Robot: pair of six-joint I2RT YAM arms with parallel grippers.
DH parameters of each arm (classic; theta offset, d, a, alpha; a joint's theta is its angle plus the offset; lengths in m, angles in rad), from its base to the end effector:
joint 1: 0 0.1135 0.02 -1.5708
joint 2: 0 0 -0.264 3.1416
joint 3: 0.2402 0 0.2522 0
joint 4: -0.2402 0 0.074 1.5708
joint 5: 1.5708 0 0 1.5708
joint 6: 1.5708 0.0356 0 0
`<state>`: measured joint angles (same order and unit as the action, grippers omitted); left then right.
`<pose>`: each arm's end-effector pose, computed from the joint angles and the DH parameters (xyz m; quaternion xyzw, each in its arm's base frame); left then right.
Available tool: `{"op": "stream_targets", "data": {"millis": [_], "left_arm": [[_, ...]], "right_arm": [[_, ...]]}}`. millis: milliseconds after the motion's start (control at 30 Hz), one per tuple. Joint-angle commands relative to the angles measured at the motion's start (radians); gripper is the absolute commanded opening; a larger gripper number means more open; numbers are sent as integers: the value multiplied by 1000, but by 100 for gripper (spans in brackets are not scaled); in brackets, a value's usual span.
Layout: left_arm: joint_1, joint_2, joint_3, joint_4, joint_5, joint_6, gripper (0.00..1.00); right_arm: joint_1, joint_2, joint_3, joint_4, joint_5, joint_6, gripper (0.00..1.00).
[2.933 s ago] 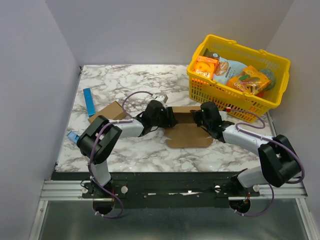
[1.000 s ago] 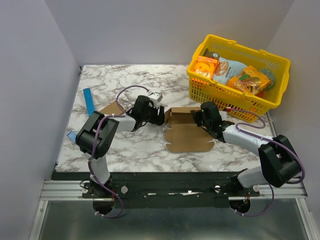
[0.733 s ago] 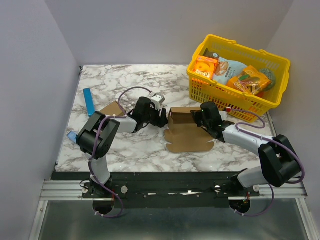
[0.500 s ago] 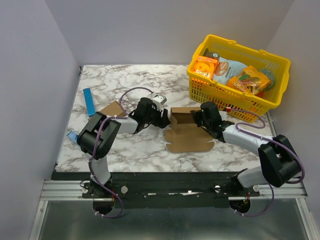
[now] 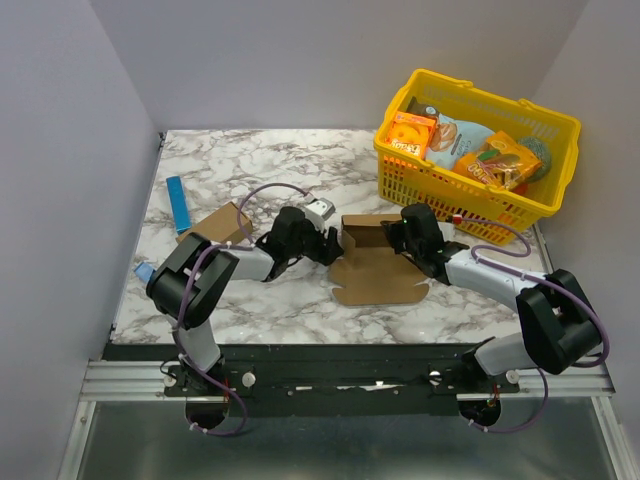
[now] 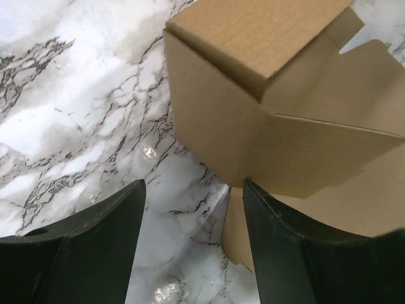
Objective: Fold the paper box
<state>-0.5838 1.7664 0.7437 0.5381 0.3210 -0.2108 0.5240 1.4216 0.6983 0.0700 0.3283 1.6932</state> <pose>0.2821 -0.1998 0.1444 0.2379 0.8151 -0.3236 0.4175 0.2565 0.1350 0.1920 0.5485 0.6977 0.3257 0.3260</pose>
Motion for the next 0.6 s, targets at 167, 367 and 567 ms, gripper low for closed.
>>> {"op": "stream_targets", "data": {"millis": [167,367,567], "left_arm": [[-47,-45,-13,146,-46,37,72],[-77,-38,-49,223,-138,56,70],[-126,-38,-109,358,-279,62,69]], "right_arm": [[7,22,-59,-139,21,-47,1],[8,11,-80,-150,34,-52,1],[8,7,-89,-148,37,-52,1]]}}
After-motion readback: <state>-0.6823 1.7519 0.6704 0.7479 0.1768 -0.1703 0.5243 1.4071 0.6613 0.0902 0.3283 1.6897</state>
